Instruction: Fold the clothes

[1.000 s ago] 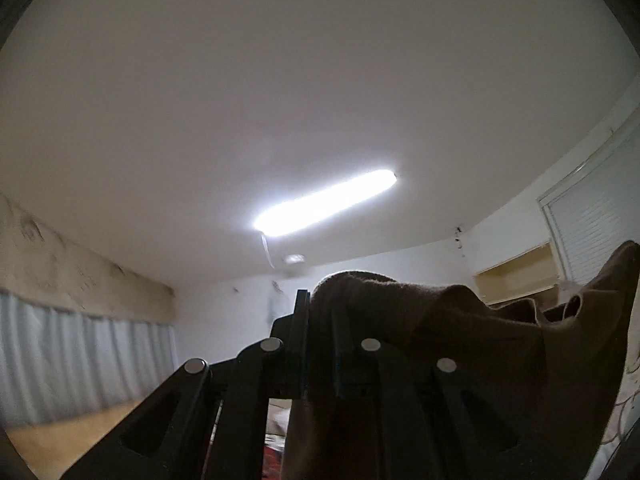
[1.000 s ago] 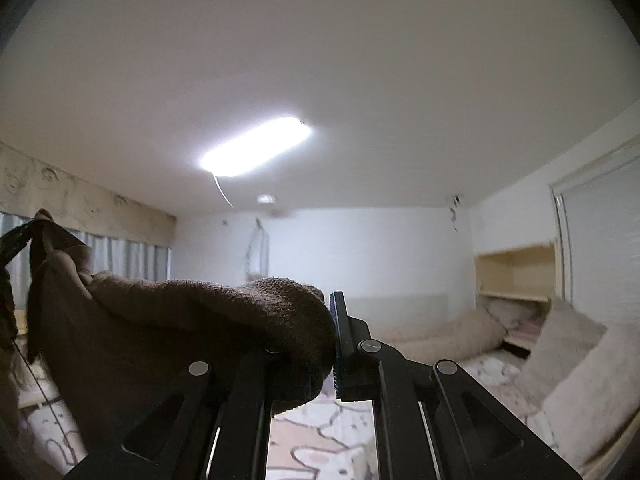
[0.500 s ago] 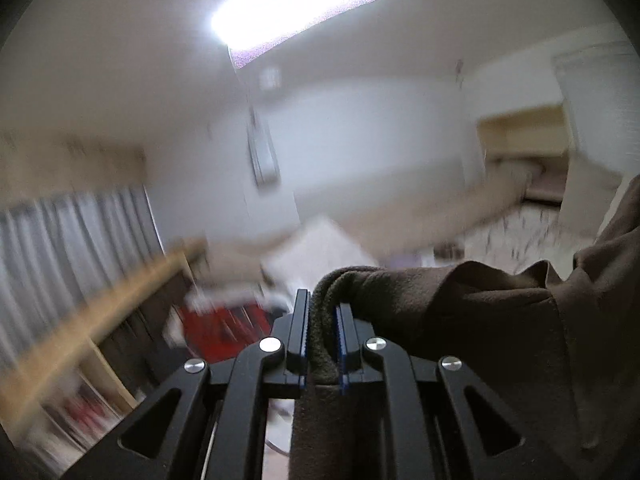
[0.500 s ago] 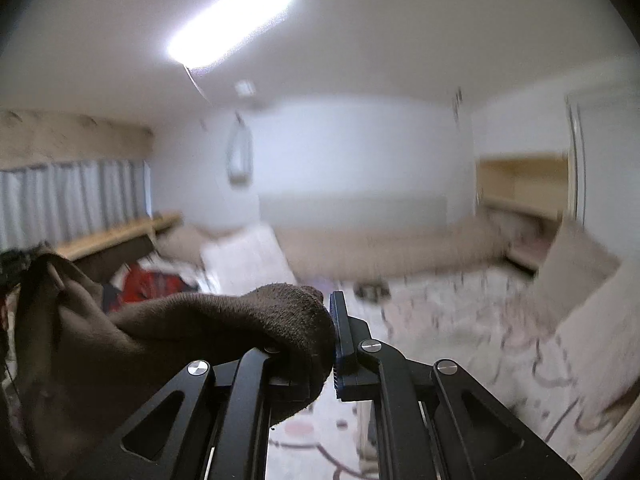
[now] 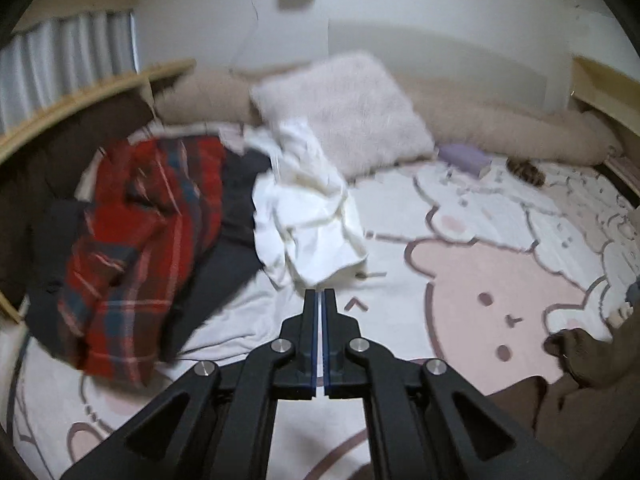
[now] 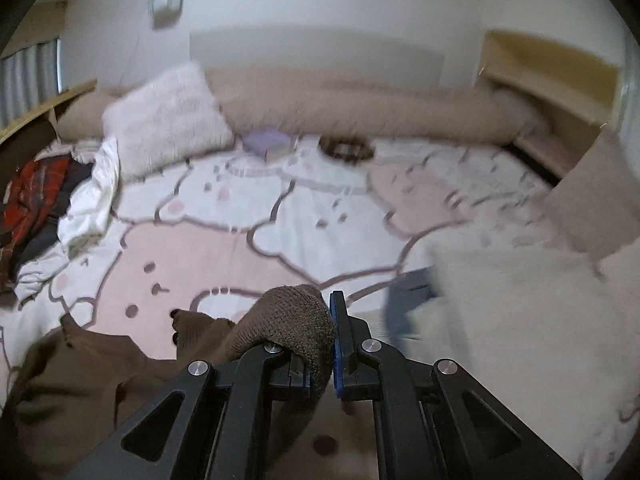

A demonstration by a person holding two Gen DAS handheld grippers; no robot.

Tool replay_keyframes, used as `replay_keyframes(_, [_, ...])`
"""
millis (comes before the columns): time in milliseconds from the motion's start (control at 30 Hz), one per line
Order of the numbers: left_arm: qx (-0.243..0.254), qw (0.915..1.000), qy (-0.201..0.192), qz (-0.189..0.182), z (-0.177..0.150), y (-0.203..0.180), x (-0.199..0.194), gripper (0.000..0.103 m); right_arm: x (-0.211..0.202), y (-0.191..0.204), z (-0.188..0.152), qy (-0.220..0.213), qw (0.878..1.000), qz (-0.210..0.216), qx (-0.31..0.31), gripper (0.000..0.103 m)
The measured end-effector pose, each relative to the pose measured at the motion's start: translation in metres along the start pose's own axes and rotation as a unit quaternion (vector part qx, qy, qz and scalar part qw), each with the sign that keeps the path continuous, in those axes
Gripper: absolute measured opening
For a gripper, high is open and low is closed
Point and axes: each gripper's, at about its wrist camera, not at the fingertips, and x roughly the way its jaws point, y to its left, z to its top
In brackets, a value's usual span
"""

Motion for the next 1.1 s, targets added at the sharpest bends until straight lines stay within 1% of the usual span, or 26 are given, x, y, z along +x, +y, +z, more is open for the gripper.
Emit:
replay_keyframes(100, [0.041,0.9971,0.054,-0.036,-0.021,-0.003,0.018,0.004,0.035,0.011,-0.015,0.033,0.999,-0.022,-0.035,0.007])
replay_keyframes(133, [0.059,0.9949,0.068,-0.045,-0.032,-0.008,0.020,0.012,0.042,0.014,-0.022,0.043,0.998,-0.028,-0.047,0.007])
replay_keyframes(167, [0.074,0.9925,0.078,-0.057,-0.043,-0.013,0.019,0.032,0.049,0.016,-0.030,0.053,0.996,-0.040,-0.061,0.007])
replay_keyframes(200, [0.090,0.9898,0.088,-0.068,-0.053,-0.018,0.017,0.044,0.053,0.016,-0.035,0.057,0.995,-0.048,-0.073,0.007])
replay_keyframes(233, [0.106,0.9870,0.093,-0.078,-0.062,-0.023,0.015,0.062,0.056,0.017,-0.041,0.060,0.993,-0.054,-0.085,0.007])
replay_keyframes(267, [0.122,0.9840,0.098,-0.086,-0.071,-0.029,0.014,0.064,0.057,0.017,-0.048,0.063,0.992,-0.052,-0.093,0.008])
replay_keyframes(333, [0.153,0.9775,0.111,-0.094,-0.083,-0.038,0.015,0.064,0.056,0.015,-0.060,0.075,0.992,-0.044,-0.096,0.009])
replay_keyframes(367, [0.158,0.9751,0.120,-0.099,-0.088,-0.040,0.020,0.064,0.052,0.014,-0.064,0.075,0.991,-0.046,-0.097,0.018])
replay_keyframes(400, [0.162,0.9721,0.132,-0.107,-0.093,-0.042,0.022,0.064,0.048,0.014,-0.068,0.075,0.991,-0.047,-0.097,0.046])
replay_keyframes(433, [0.161,0.9698,0.142,-0.116,-0.097,-0.042,0.024,0.065,0.042,0.014,-0.072,0.071,0.991,-0.049,-0.100,0.066])
replay_keyframes(467, [0.161,0.9673,0.152,-0.125,-0.101,-0.043,0.026,0.065,0.032,0.014,-0.077,0.060,0.991,-0.053,-0.108,0.093])
replay_keyframes(500, [0.163,0.9645,0.161,-0.132,-0.106,-0.045,0.026,0.065,0.023,0.015,-0.082,0.054,0.990,-0.053,-0.117,0.094])
replay_keyframes(533, [0.165,0.9620,0.169,-0.137,-0.110,-0.046,0.026,0.065,0.014,0.017,-0.086,0.048,0.989,-0.052,-0.127,0.094])
replay_keyframes(633, [0.181,0.9583,0.179,-0.131,-0.122,-0.052,0.029,0.065,-0.022,0.018,-0.099,0.022,0.987,-0.058,-0.148,0.094])
replay_keyframes(667, [0.182,0.9574,0.181,-0.133,-0.125,-0.054,0.029,0.064,-0.040,0.017,-0.100,-0.004,0.987,-0.065,-0.150,0.094])
replay_keyframes(733, [0.183,0.9568,0.180,-0.137,-0.129,-0.056,0.028,0.064,-0.083,0.018,-0.096,-0.083,0.984,-0.062,-0.147,0.094])
replay_keyframes(767, [0.182,0.9568,0.178,-0.140,-0.130,-0.057,0.027,0.061,-0.101,0.019,-0.092,-0.119,0.981,-0.055,-0.145,0.094])
replay_keyframes(800, [0.182,0.9567,0.176,-0.143,-0.131,-0.057,0.026,0.059,-0.113,0.022,-0.085,-0.142,0.980,-0.027,-0.138,0.094])
replay_keyframes(833, [0.182,0.9567,0.175,-0.145,-0.132,-0.058,0.025,0.051,-0.120,0.026,-0.078,-0.156,0.978,0.009,-0.136,0.094])
replay_keyframes(867, [0.182,0.9567,0.173,-0.148,-0.133,-0.059,0.024,0.048,-0.114,0.035,-0.068,-0.138,0.976,0.070,-0.151,0.094])
replay_keyframes(933, [0.181,0.9566,0.169,-0.153,-0.134,-0.060,0.022,0.047,-0.083,0.063,-0.054,-0.096,0.963,0.153,-0.199,0.085])
replay_keyframes(967, [0.181,0.9565,0.167,-0.156,-0.135,-0.061,0.021,0.047,-0.065,0.078,-0.048,-0.073,0.953,0.186,-0.226,0.067])
replay_keyframes(1000, [0.181,0.9564,0.165,-0.159,-0.136,-0.061,0.020,0.047,-0.044,0.094,-0.046,-0.047,0.945,0.189,-0.264,0.052])
replay_keyframes(1033, [0.180,0.9563,0.164,-0.162,-0.137,-0.060,0.019,0.047,-0.022,0.110,-0.045,-0.020,0.934,0.192,-0.301,0.049])
replay_keyframes(1067, [0.179,0.9562,0.162,-0.165,-0.137,-0.059,0.019,0.047,-0.002,0.125,-0.044,0.005,0.921,0.198,-0.336,0.048])
replay_keyframes(1100, [0.179,0.9559,0.158,-0.171,-0.138,-0.058,0.019,0.047,0.012,0.135,-0.046,0.025,0.907,0.216,-0.362,0.048])
